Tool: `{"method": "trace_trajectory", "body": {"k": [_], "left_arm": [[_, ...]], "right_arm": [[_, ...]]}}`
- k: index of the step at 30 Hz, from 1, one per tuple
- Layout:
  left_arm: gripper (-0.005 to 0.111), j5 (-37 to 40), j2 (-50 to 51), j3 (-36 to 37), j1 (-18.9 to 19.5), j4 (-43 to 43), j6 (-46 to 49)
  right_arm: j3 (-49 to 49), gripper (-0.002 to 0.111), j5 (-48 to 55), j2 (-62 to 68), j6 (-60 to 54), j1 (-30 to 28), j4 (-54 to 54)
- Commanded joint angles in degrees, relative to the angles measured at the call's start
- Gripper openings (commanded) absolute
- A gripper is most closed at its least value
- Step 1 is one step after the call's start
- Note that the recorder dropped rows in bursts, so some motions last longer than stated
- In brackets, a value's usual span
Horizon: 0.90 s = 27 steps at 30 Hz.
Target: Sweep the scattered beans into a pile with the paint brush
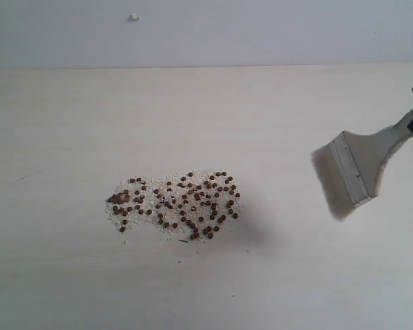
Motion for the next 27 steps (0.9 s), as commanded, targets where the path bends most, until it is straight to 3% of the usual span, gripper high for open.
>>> {"method": "trace_trajectory", "body": {"k": [1, 12, 23, 27], "left_arm": [[0.0, 0.2, -0.35, 0.19, 0.13, -0.53, -0.18], [0.0, 0.2, -0.35, 0.19, 0.13, -0.53, -0.18], [0.0, 0.2, -0.35, 0.19, 0.13, -0.53, -0.18], [0.0, -0.04, -0.35, -0.24, 0.13, -0.53, 10.7]], "right_arm": [[-5.29, 0.0, -2.87, 6.82, -1.8, 6.11, 3.04], [-18.32, 0.0, -3.89, 21.5, -14.02, 21.73, 15.56], [-20.12, 0.0, -0.94, 21.63, -14.45, 23.13, 13.99], [-20.47, 0.0, 0.63, 21.76, -14.45, 23.13, 13.89]]}}
